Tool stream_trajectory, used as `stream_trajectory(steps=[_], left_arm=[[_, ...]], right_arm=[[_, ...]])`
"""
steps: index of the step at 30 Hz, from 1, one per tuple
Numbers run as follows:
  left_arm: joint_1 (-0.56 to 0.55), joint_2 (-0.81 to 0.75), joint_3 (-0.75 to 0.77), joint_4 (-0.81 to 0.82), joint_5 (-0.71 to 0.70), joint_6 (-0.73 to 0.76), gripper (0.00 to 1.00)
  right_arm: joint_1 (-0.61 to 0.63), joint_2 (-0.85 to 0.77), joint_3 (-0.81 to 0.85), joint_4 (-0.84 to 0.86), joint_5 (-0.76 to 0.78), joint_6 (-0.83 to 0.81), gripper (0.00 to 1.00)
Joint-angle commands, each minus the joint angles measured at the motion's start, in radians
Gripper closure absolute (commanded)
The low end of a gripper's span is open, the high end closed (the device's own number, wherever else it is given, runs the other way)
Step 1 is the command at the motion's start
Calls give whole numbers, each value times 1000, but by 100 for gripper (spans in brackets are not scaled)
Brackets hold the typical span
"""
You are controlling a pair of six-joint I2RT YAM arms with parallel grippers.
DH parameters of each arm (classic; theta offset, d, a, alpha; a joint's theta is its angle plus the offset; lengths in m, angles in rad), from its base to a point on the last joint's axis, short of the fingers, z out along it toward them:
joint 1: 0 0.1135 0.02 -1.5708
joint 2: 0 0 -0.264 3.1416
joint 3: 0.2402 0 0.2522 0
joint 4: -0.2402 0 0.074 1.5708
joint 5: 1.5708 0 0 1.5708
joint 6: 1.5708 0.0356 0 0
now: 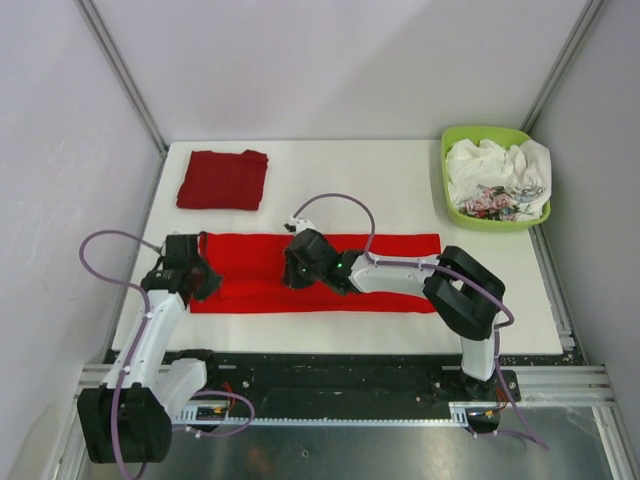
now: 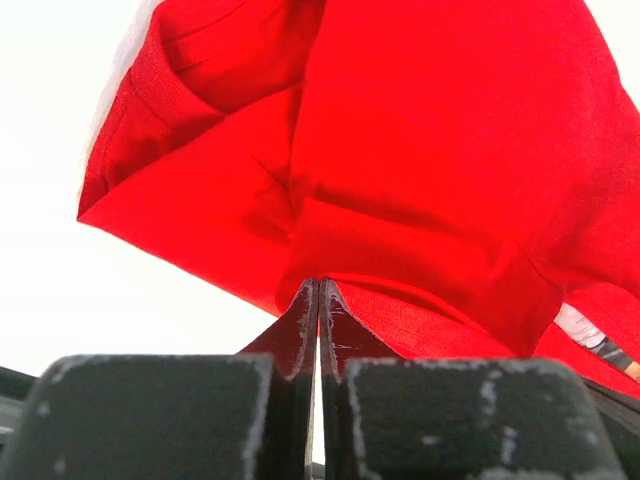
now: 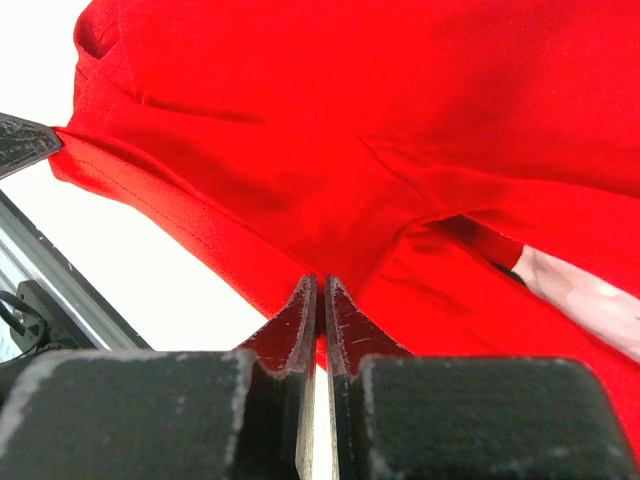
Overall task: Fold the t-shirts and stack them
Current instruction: Fold the other side of the tshirt into a rectangle
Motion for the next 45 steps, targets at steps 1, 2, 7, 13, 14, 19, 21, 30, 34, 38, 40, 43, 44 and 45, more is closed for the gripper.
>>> stream_trajectory(steps=[1,2,7,13,14,19,21,30,34,38,40,43,44,45], left_arm=[[2,-27,-14,-21,-35,-70,100],[2,-25,-13,-22,-40,-74,100],[3,-8,-12,-21,-63,-83,100],[2,28,-4,-21,-63,-76,100],[2,28,-8,-21,-60,-77,100],[3,5,-34,-23,-69,-101,100],[2,-9,-42,-28,-76,-121,100],[2,-2,-64,-29,-64,-143,100],[1,7,-67,-29,-55,-144,100],[-2,26,-44,-28,-50,-117,100],[-7,43,-14,-26,-57,-88,100],[-15,85,47,-25,-70,-39,100],[-16,102,65,-25,-76,-28,100],[-16,117,81,-24,-84,-20,100]], right_arm=[[15,-18,-6,-1,29,32,100],[16,-15,-6,0,27,36,100],[18,5,-6,47,4,55,100],[25,16,-6,35,5,63,100],[29,16,-6,26,10,61,100],[48,17,-6,17,22,69,100],[60,26,-6,30,13,82,100],[75,54,-6,-38,49,101,100],[71,33,-6,-65,94,85,100],[53,5,-6,-82,125,66,100],[37,-3,-6,-72,120,57,100],[11,-2,-6,-38,96,51,100],[2,-1,-6,-25,88,51,100],[-5,2,-4,-13,79,51,100]])
